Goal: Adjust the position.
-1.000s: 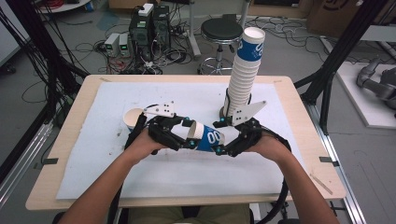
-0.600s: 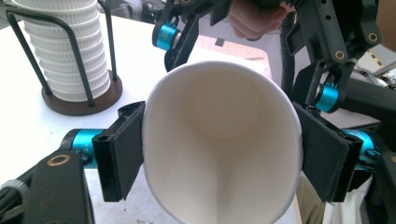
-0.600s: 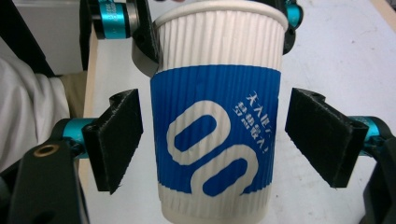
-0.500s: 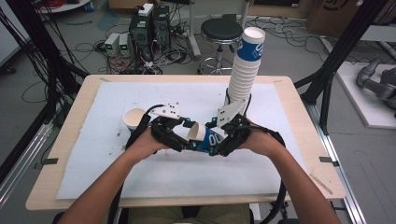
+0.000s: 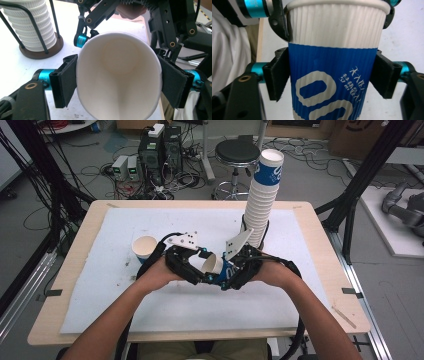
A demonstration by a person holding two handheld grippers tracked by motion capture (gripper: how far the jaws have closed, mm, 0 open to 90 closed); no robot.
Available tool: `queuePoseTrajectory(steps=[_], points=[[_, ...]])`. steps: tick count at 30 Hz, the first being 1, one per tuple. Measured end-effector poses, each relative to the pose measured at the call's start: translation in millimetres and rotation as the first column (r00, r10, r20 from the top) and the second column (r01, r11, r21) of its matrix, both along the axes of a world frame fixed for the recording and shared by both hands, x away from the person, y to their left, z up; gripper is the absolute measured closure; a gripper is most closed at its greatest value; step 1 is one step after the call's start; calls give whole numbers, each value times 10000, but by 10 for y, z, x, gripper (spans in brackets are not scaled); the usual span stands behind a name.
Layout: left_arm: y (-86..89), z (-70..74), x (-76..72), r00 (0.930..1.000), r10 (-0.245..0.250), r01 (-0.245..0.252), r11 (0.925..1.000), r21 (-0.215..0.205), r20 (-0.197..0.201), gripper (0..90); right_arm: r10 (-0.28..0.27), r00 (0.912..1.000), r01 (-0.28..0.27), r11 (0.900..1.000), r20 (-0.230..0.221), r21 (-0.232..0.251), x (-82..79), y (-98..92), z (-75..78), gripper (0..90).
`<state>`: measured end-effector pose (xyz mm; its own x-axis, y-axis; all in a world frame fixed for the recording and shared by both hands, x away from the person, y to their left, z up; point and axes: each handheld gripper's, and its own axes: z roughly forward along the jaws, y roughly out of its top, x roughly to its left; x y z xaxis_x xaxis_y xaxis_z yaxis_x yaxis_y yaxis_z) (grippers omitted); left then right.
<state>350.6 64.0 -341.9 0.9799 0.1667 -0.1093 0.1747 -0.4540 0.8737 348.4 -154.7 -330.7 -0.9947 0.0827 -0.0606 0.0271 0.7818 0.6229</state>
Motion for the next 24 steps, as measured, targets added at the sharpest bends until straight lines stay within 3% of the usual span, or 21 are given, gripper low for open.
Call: queuePoseTrajectory(steps=[2, 5, 8, 11, 14, 17, 19, 24], points=[[-1, -8, -7, 10000, -20, 20, 10000, 14, -10, 224, -57, 9997, 57, 10000, -252, -20, 7, -2, -4, 265], [15, -27, -24, 9998, 115, -111, 9995, -291, 154, 201, -89, 9992, 95, 9999, -377, 140, 12, -17, -11, 265], [91, -65, -39, 9985, 484, -459, 9949, -901, 259, 191, -237, 9992, 244, 9995, -327, 223, 23, -44, -10, 265], [213, -88, -59, 9940, 1062, -999, 9783, -1817, 252, 178, -571, 9973, 600, 9961, -464, 645, 46, -129, -30, 265], [364, -83, -64, 9852, 1694, -1568, 9527, -2602, 263, 175, -990, 9942, 1035, 9869, -421, 1240, 66, -253, -64, 265], [490, -85, -80, 9784, 2058, -1890, 9297, -3162, 202, 175, -1493, 9875, 1564, 9677, -506, 1979, 61, -391, -103, 265], [550, -89, -96, 9743, 2241, -2038, 9218, -3298, 244, 175, -1854, 9814, 1921, 9496, -505, 2476, 62, -485, -136, 264], [618, -126, -139, 9655, 2589, -2323, 9032, -3610, 265, 175, -2768, 9590, 2793, 8844, -614, 3740, 61, -709, -186, 264]])
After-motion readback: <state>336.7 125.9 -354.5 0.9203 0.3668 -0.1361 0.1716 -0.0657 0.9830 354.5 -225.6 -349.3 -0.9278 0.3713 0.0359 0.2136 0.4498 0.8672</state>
